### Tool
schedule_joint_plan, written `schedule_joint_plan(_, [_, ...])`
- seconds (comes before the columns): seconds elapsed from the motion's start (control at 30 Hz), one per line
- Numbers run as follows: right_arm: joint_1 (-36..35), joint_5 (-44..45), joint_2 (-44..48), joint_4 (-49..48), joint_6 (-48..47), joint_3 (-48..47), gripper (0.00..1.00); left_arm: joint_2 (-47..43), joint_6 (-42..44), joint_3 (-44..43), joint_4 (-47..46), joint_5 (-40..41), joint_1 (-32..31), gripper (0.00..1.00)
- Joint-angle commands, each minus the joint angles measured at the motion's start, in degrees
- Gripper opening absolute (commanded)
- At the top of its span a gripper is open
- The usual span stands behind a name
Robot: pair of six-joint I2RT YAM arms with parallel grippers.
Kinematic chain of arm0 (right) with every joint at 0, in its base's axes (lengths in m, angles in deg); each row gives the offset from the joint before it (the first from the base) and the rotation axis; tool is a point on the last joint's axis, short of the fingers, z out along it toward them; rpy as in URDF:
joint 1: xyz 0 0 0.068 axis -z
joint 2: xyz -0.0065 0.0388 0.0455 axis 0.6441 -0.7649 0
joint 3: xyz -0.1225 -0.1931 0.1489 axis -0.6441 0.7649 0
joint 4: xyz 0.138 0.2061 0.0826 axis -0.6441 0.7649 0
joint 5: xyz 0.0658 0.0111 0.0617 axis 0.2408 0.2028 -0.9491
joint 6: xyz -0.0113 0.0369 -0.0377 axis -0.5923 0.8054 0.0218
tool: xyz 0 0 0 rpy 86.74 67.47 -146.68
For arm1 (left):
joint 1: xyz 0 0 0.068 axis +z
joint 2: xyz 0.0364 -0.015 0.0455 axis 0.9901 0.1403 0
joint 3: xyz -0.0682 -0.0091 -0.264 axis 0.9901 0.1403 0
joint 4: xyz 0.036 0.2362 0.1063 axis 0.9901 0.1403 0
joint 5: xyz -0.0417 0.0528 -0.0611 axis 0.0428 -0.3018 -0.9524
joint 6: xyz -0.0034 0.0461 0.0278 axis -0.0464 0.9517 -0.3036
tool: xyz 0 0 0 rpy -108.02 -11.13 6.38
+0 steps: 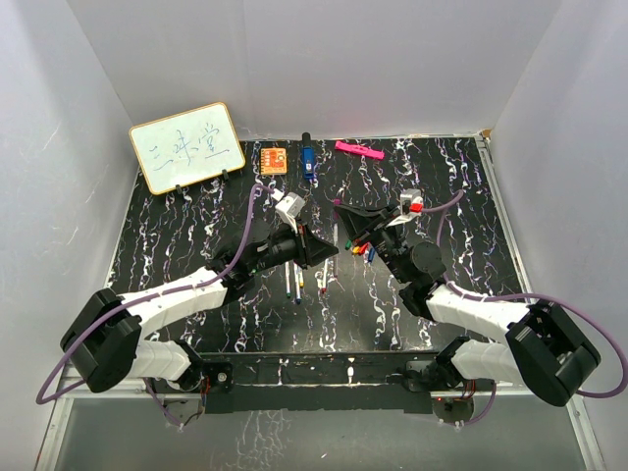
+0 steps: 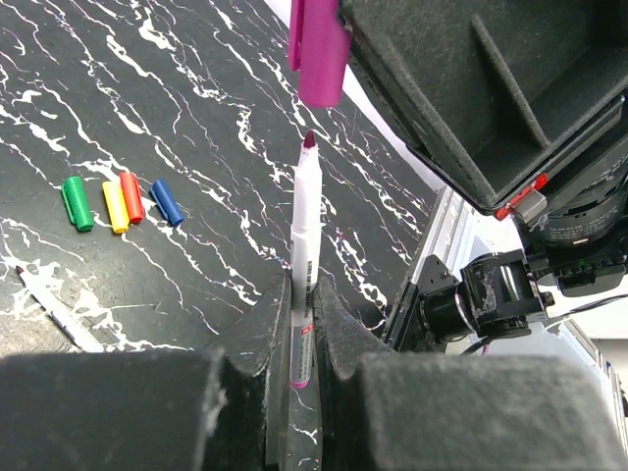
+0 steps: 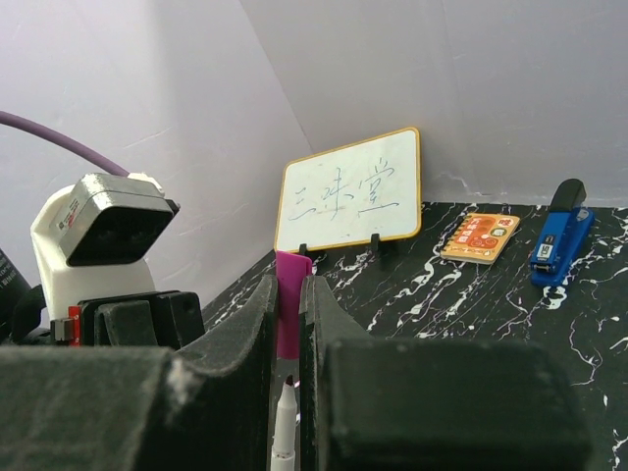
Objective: Insert the pens into the pen caps
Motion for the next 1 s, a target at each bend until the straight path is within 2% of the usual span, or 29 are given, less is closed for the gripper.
schedule_joint_plan(0.0, [0.06,-0.37,-0.12,-1.56,0.41,-1.08,0.0,-2.58,1.22,-1.3,-2.18,-0.13,-0.36,0.0])
schedule_joint_plan(0.97, [-0.03,-2.19,-1.0,-0.11,2.63,-0.89,0.0,-3.03,2.03,-1.87,-1.53,1.84,-0.3,0.0])
